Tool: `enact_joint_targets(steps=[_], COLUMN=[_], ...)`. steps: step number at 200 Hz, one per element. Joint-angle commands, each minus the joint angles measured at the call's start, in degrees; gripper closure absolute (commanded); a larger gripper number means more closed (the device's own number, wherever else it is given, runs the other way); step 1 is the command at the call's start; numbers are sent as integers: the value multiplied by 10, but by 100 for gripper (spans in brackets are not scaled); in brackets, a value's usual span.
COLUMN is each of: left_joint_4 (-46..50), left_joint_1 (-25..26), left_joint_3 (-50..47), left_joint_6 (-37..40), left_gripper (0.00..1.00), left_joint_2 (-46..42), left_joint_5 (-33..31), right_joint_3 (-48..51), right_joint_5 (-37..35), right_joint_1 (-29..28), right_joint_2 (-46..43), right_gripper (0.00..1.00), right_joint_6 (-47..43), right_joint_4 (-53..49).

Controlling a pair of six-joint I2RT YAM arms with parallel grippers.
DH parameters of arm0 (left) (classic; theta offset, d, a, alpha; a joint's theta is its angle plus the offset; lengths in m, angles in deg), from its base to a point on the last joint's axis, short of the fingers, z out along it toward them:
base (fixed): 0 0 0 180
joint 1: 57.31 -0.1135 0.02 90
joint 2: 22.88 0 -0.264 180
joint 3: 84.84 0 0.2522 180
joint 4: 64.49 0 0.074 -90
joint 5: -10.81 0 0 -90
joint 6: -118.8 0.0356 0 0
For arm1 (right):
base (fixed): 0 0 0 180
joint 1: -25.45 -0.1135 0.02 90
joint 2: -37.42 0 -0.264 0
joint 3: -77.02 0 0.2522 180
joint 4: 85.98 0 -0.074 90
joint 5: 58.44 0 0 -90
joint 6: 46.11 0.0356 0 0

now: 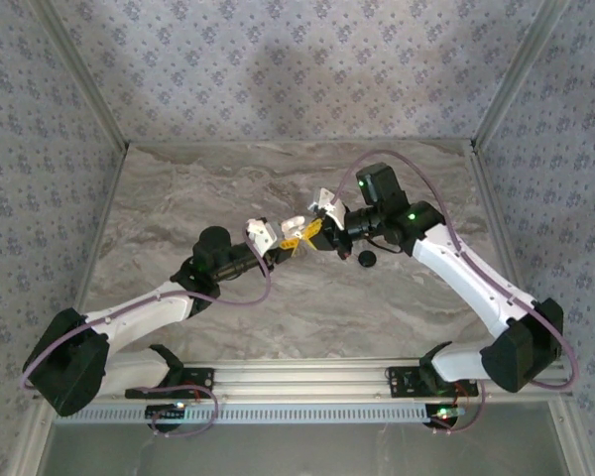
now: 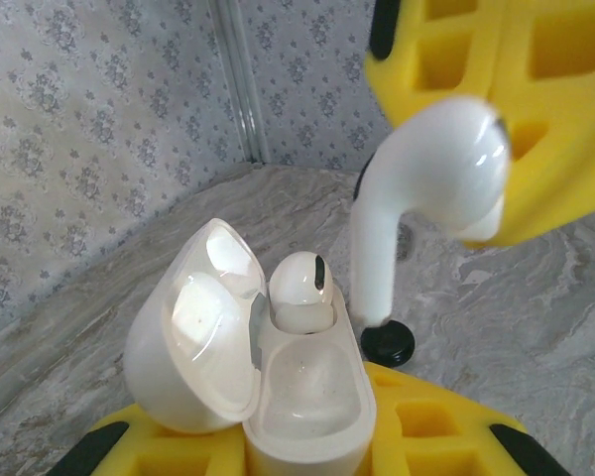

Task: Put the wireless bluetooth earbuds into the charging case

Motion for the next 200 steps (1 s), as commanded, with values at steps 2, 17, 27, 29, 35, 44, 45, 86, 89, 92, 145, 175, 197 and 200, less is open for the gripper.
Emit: enact_joint_targets(steps=[2, 17, 27, 29, 35, 44, 45, 86, 89, 92, 145, 175, 197, 200], left_joint_4=[-6, -5, -4, -4, -4, -4, -4, -5, -4, -4, -3, -3, -1, 0], left_joint_1=[3, 3, 4, 3, 4, 5, 5, 8, 8, 8, 10, 10, 11, 10], left_joint_3=[-5, -4, -3, -3, -3, -3, -3, 0, 0, 1, 3, 4, 7, 7], left_joint_6=[15, 17, 17, 17, 18, 18, 18, 17, 17, 17, 17, 18, 20, 20], left_gripper=[89, 89, 89, 89, 89, 89, 89, 89, 89, 89, 89, 89, 89, 89], left_joint_2=[-16, -17, -18, -18, -18, -18, -18, -17, -17, -17, -21, -22, -21, -21], left_joint_5=[20, 22, 23, 23, 24, 26, 26, 28, 27, 28, 31, 33, 38, 39], right_joint_3=[-26, -26, -26, -26, -26, -27, -27, -31, -32, -32, -36, -38, -43, -44], right_joint_5=[1, 0, 0, 0, -1, 0, 0, 12, 13, 13, 13, 18, 18, 19], right_joint_1=[-6, -6, -6, -6, -7, -7, -8, -9, -10, -9, -10, -10, -9, -9], right_joint_2=[9, 12, 12, 13, 12, 14, 15, 23, 24, 25, 35, 38, 44, 44], right_gripper=[100, 100, 100, 100, 100, 100, 100, 100, 100, 100, 100, 100, 100, 100], right_joint_6=[12, 11, 11, 11, 11, 11, 11, 10, 10, 10, 11, 9, 6, 5], right_joint_4=[-30, -29, -30, -30, -30, -30, -30, -28, -27, -27, -30, -54, -68, -70])
